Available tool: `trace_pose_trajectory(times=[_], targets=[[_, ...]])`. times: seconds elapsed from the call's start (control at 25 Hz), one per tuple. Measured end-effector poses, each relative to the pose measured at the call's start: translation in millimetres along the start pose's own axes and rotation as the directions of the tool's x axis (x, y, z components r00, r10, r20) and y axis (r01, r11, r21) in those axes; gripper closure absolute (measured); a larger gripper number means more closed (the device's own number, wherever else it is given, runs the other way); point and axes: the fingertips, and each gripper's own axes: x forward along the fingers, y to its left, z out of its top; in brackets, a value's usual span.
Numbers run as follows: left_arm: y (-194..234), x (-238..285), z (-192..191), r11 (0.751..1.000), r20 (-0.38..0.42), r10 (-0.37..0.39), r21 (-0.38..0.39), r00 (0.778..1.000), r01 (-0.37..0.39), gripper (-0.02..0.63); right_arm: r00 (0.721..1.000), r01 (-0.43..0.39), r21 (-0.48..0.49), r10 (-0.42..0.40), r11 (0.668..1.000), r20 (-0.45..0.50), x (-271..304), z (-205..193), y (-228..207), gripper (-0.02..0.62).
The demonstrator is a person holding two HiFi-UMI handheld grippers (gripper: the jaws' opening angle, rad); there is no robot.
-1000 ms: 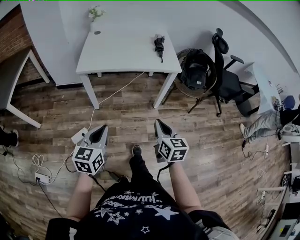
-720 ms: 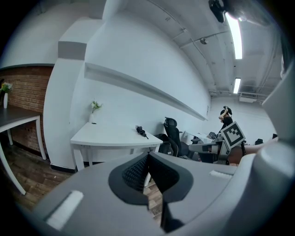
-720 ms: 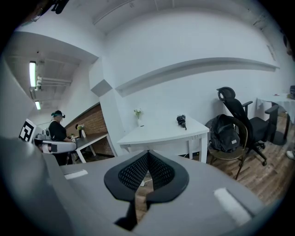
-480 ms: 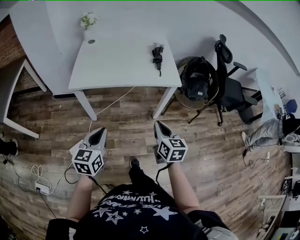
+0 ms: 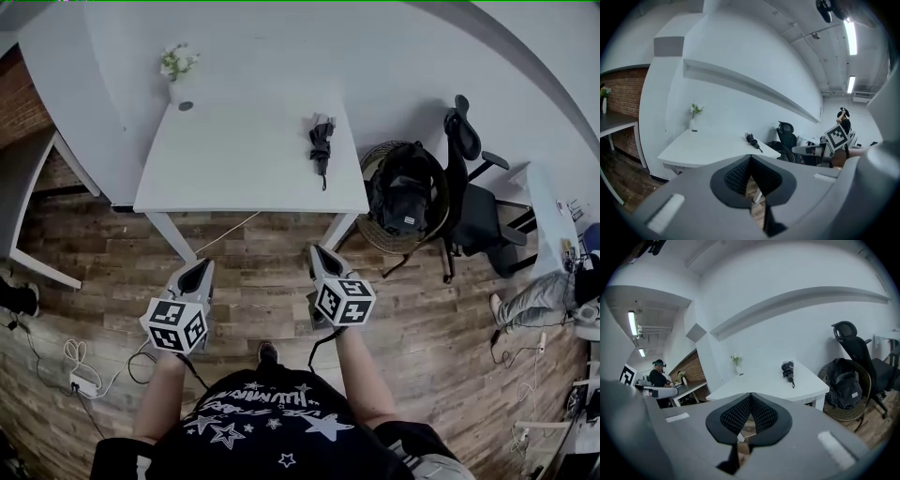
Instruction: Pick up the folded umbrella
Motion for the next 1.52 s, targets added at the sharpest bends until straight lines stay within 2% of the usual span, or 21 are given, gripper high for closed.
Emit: trace_pose_trajectory(times=[0.16, 0.56, 0.88, 1.16, 1.52], targets=[[-1, 25, 7, 1.000, 0.005, 0.016, -0.005, 1.000, -0.016, 0.603, 1.000, -0.030, -0.007, 0.030, 1.000, 0.003, 19, 11, -15, 0.580], [-7, 59, 18, 0.999, 0.004, 0.025, -0.023, 1.000, -0.025, 0.603, 0.999, -0.048, 0.009, 0.047, 0.999, 0.010, 36, 28, -40, 0.580], [4, 92, 16, 1.000, -0.031, 0.002, -0.029, 1.000, -0.003, 0.603, 1.000, -0.016, 0.027, 0.017, 1.000, -0.013, 60, 26, -57, 0.580], [10, 153, 33, 0.998, -0.036, -0.060, -0.016, 0.998, 0.060, 0.603, 0.999, 0.036, 0.041, -0.034, 0.999, -0.029, 97, 39, -91, 0.580], [50, 239, 65, 0.995, -0.042, -0.097, -0.032, 0.994, 0.096, 0.603, 0.996, 0.088, 0.051, -0.087, 0.995, -0.035, 170, 72, -123, 0.580]])
